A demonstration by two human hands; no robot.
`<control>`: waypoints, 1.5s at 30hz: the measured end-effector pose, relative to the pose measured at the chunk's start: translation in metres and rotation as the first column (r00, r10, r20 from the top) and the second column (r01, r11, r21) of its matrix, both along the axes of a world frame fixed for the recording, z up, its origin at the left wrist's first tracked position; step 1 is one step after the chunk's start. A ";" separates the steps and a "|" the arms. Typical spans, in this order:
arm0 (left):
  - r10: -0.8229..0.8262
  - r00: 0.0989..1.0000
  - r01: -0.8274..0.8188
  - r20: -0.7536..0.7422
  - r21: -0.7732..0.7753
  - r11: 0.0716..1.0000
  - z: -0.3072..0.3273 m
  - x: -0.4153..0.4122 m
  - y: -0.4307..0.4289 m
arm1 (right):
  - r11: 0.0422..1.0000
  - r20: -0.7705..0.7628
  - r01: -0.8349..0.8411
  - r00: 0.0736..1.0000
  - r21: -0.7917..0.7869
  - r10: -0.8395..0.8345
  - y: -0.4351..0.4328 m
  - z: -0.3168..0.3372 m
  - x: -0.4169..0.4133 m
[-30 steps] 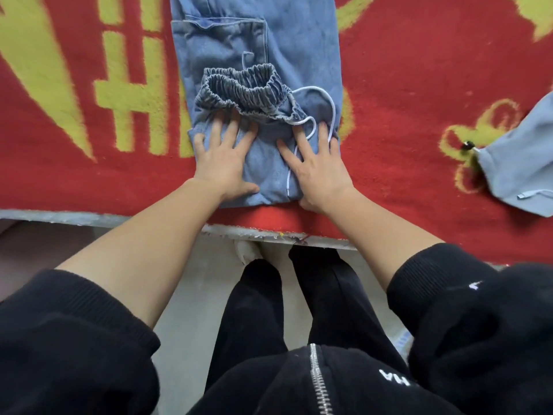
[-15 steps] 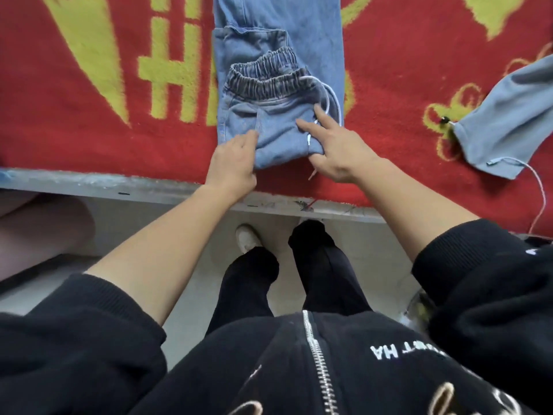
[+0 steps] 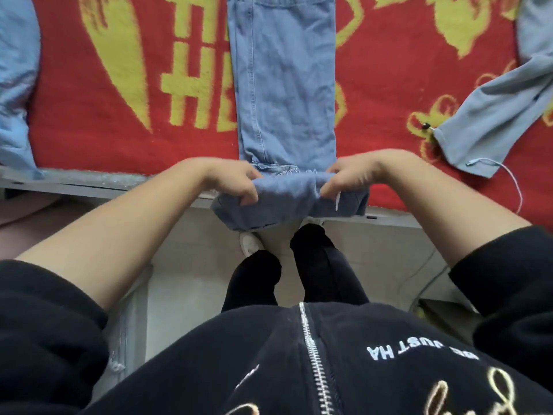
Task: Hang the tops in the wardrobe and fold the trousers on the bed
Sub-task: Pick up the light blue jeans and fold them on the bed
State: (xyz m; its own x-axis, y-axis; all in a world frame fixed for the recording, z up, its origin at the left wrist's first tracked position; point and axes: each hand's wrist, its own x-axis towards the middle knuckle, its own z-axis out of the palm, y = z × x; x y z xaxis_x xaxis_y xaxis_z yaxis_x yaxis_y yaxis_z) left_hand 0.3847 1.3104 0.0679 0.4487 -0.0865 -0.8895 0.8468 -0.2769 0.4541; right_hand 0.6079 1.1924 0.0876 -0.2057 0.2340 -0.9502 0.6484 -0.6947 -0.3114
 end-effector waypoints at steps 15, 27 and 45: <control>-0.028 0.998 -0.018 0.055 0.686 0.727 -0.102 0.013 0.009 | 0.726 0.548 -0.485 0.818 0.488 0.178 0.025 -0.123 0.008; -0.040 0.974 0.167 -0.224 0.585 0.793 -0.133 0.042 0.017 | 0.817 0.461 -0.443 0.851 0.369 0.253 0.024 -0.176 -0.005; -0.140 0.962 0.251 -0.232 0.568 0.784 -0.116 0.076 0.069 | 0.939 0.195 -0.330 0.932 0.101 0.307 0.073 -0.151 0.023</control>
